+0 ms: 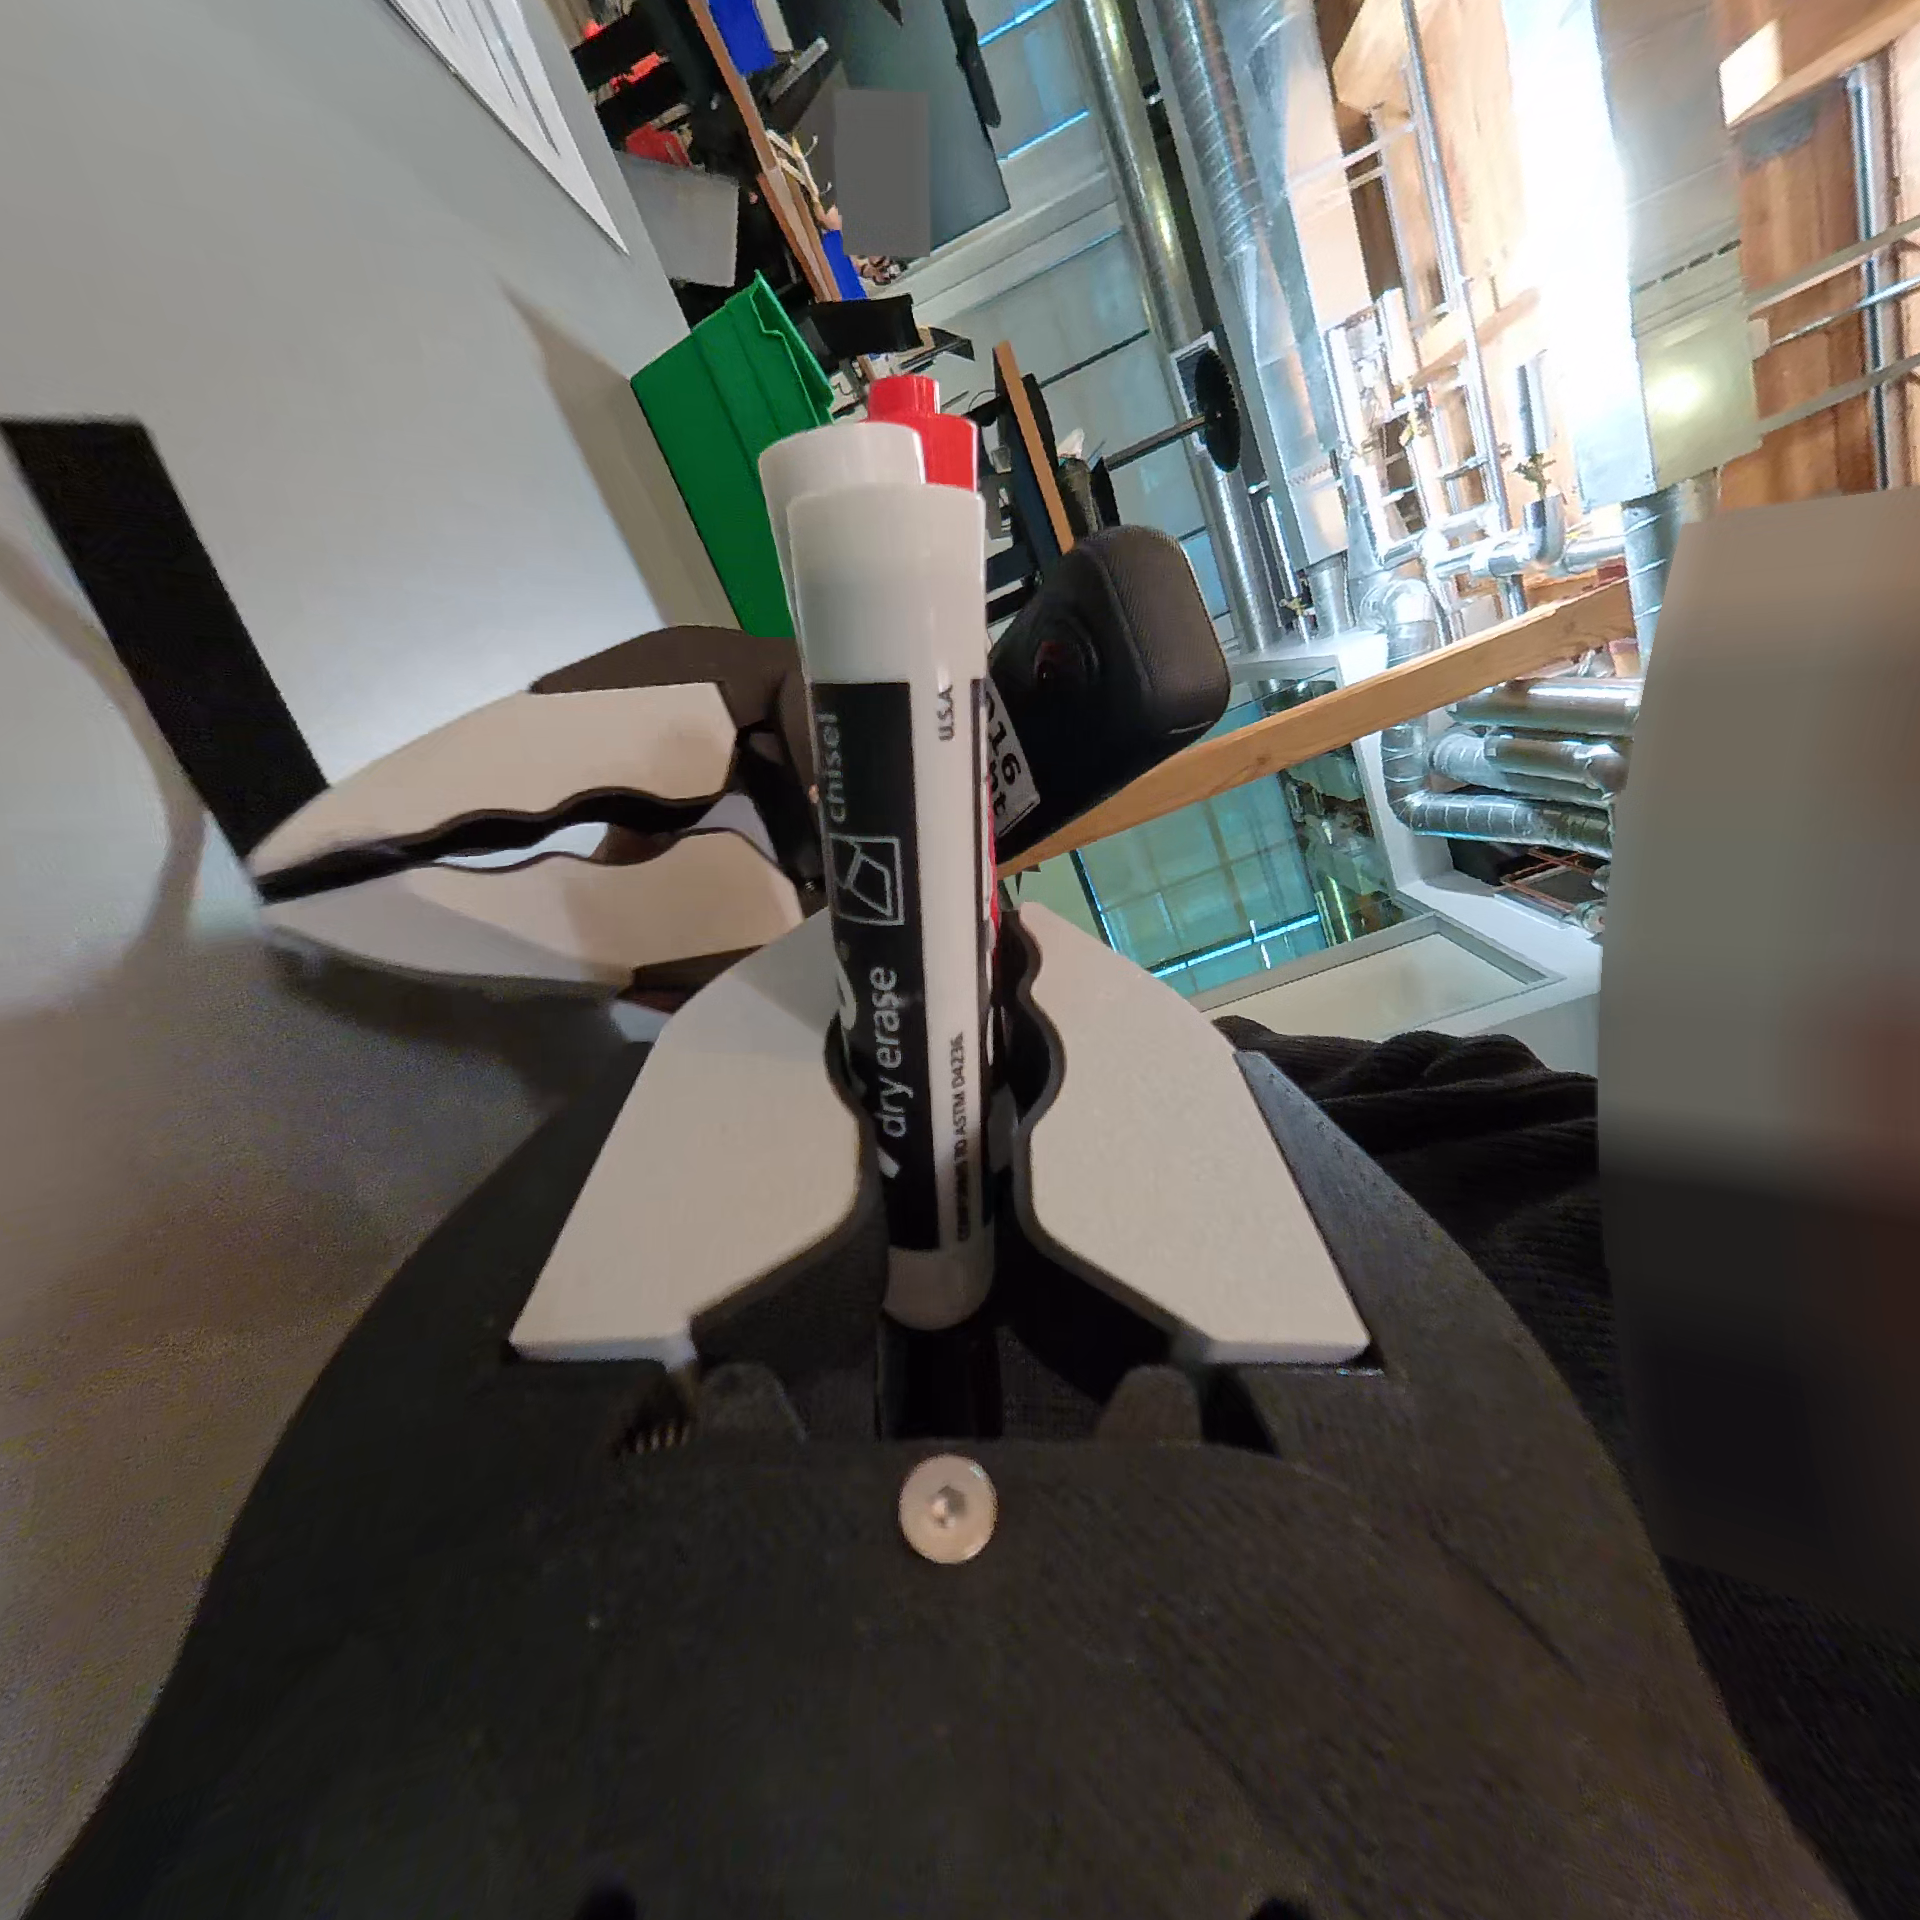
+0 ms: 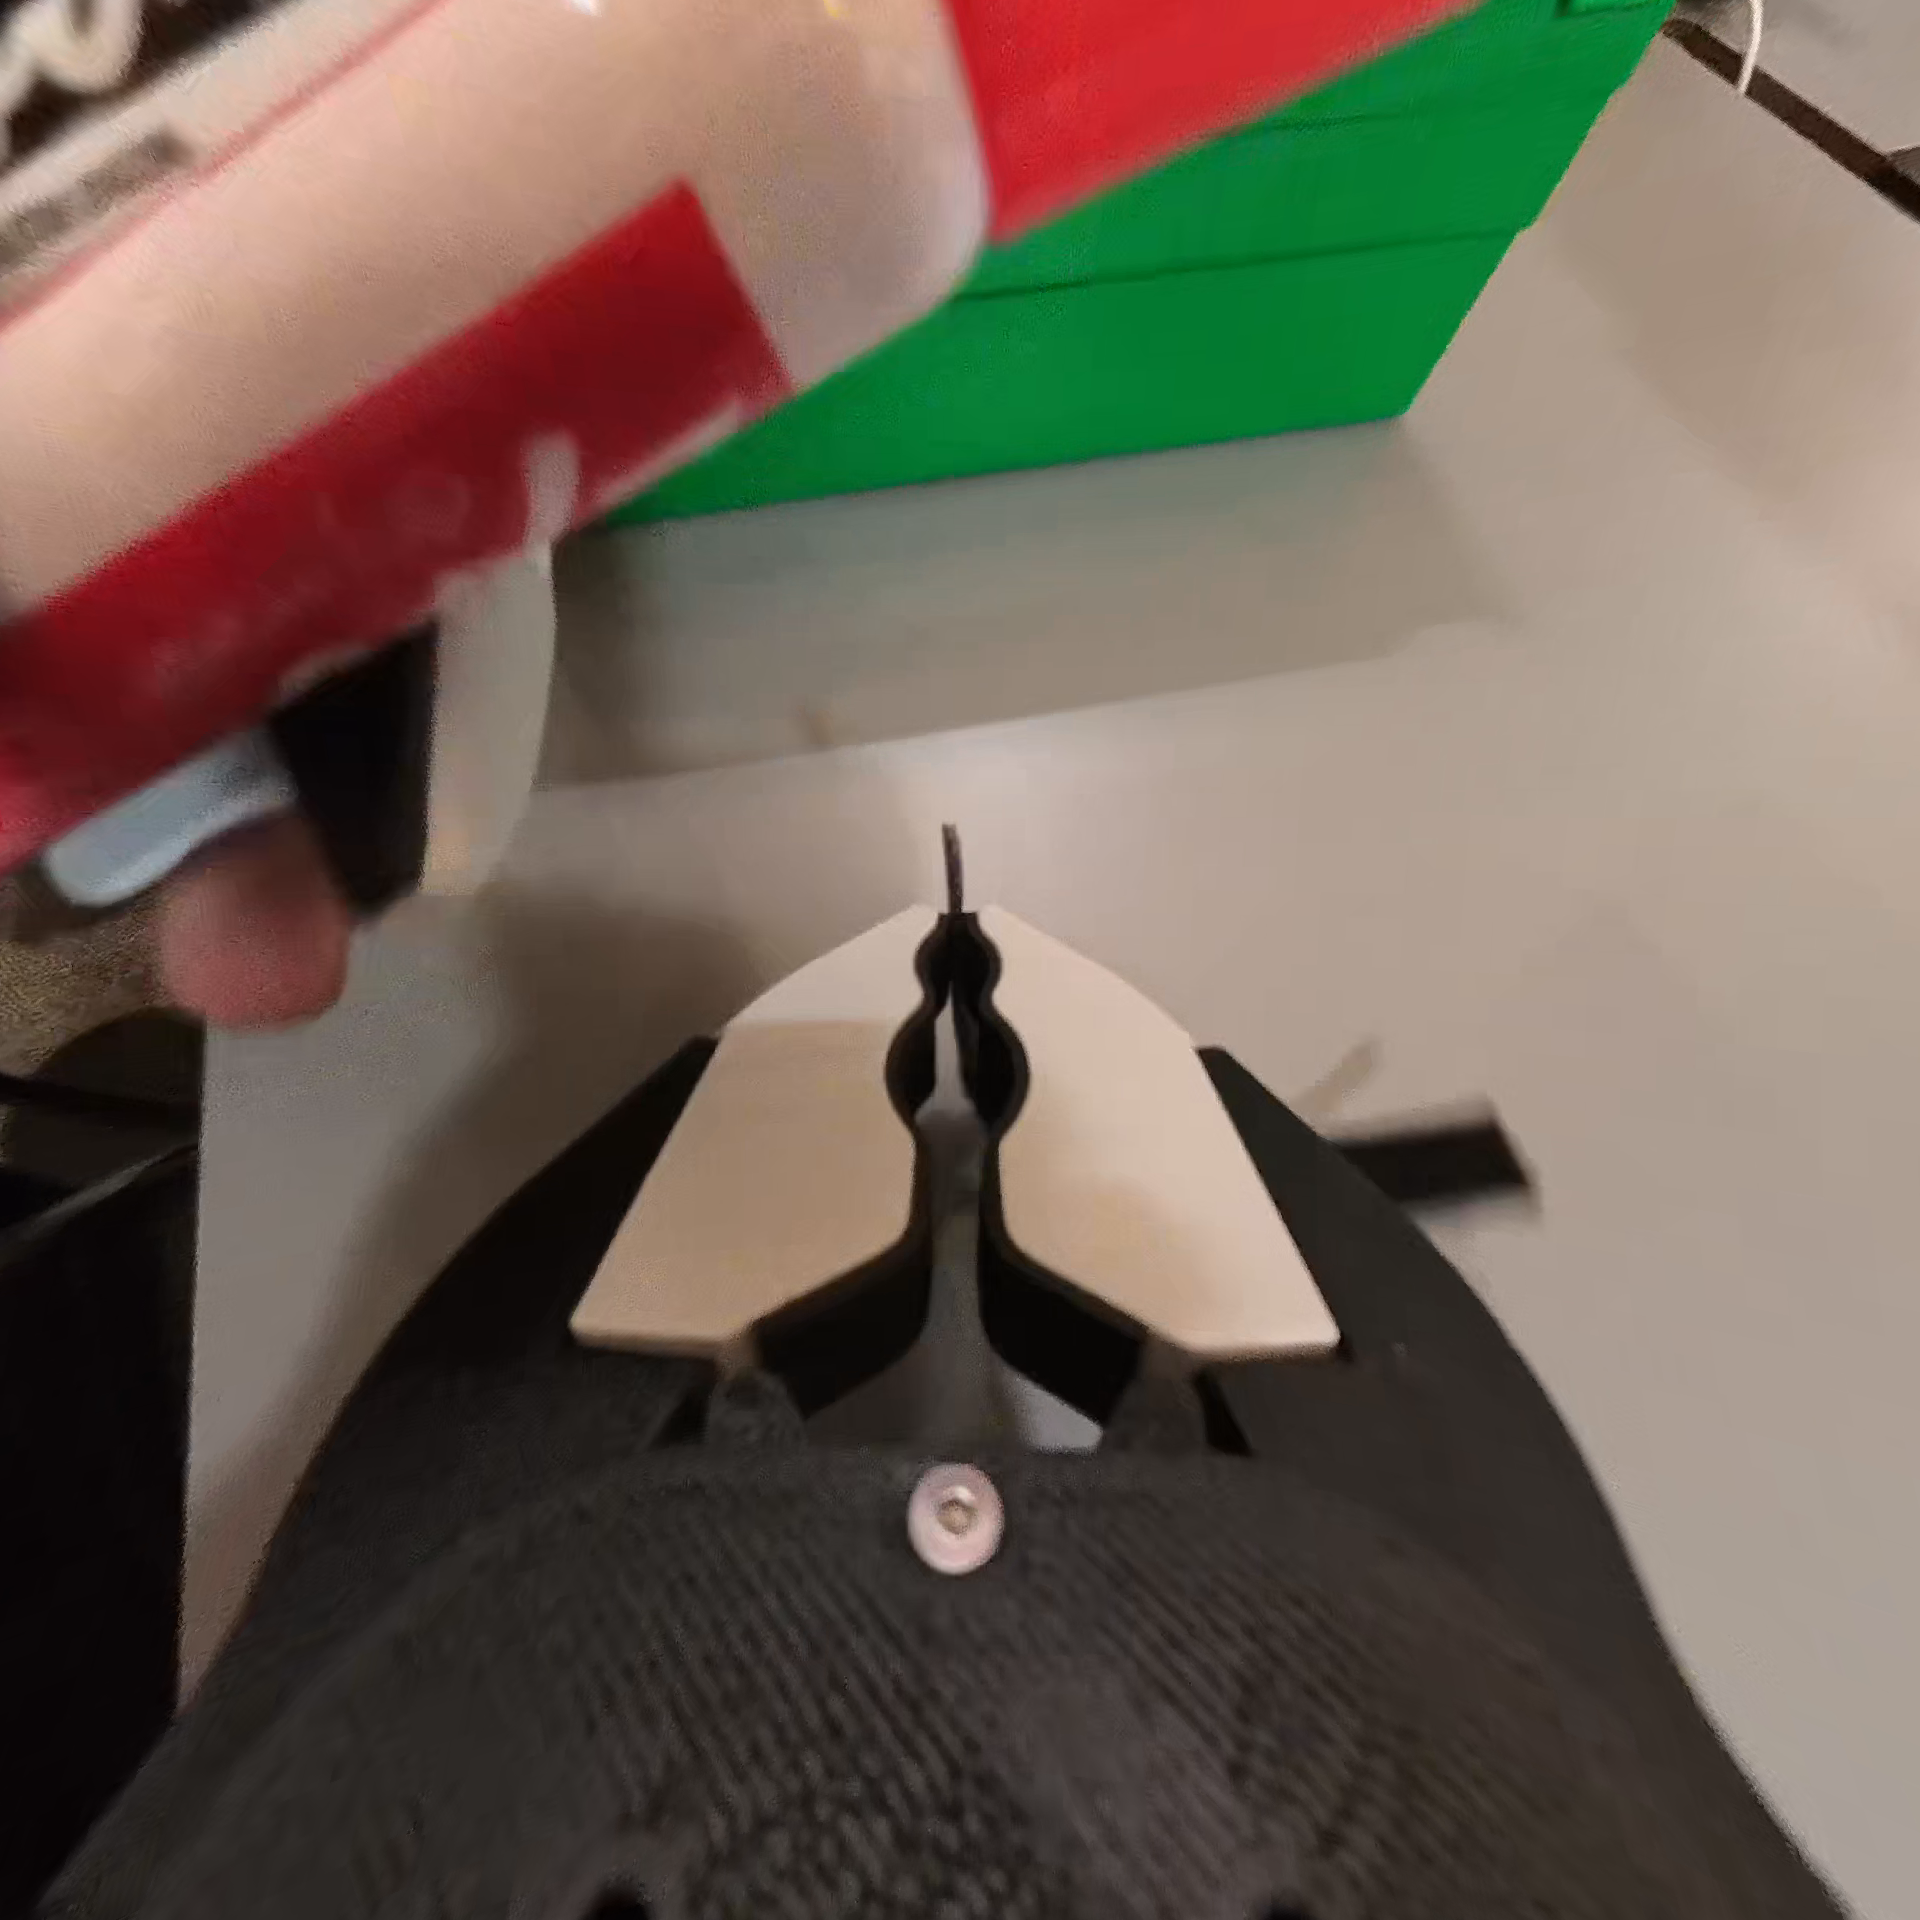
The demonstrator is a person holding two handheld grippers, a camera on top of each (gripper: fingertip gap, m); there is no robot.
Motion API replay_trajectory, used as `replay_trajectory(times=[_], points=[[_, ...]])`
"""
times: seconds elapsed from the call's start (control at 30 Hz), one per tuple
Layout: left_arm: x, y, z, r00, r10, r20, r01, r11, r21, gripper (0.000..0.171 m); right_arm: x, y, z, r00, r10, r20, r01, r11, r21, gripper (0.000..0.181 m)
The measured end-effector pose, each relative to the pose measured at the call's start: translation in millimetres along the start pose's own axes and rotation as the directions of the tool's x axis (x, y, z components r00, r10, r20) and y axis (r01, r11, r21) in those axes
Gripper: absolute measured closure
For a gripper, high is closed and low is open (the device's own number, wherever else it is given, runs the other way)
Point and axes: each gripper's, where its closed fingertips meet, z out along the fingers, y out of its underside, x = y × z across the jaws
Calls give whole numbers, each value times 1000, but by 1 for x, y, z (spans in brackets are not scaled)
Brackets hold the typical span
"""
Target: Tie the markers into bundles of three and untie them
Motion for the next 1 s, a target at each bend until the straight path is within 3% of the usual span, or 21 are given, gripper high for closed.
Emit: replay_trajectory(times=[0.17, 0.27, 0.37, 0.43, 0.53, 0.6, 0.73, 0.9, 1.0], points=[[-3, 3, 2, 1000, -8, -15, 7, 1000, -9, 152, 7, 11, -56, 982, -160, 100, 150, 984, 97, 180], [-8, 13, 11, 999, -29, -28, 28, 998, -51, 152, 4, -8, -100, 953, -97, 286, 23, 967, 253, 180], [-4, 25, 23, 996, -57, -74, 49, 993, -103, 152, -9, -33, -160, 802, -113, 587, -184, 887, 423, 180], [-4, 37, 32, 994, -71, -89, 56, 987, -153, 152, -5, -42, -203, 694, -169, 700, -315, 802, 507, 180], [-8, 54, 46, 993, -84, -79, 65, 974, -217, 152, 5, -40, -249, 536, -211, 818, -498, 703, 508, 179], [-10, 63, 54, 994, -91, -68, 72, 966, -250, 152, 16, -38, -256, 529, -200, 824, -558, 649, 516, 180], [-17, 76, 63, 991, -124, -53, 103, 949, -297, 152, 22, -38, -253, 587, -216, 780, -541, 612, 576, 180], [-7, 71, 65, 977, -152, -146, 105, 952, -288, 152, -11, -18, -224, 653, -327, 683, -274, 739, 616, 180], [-9, 69, 63, 977, -160, -143, 115, 952, -283, 152, -32, -3, -198, 681, -347, 645, -127, 811, 571, 180]])
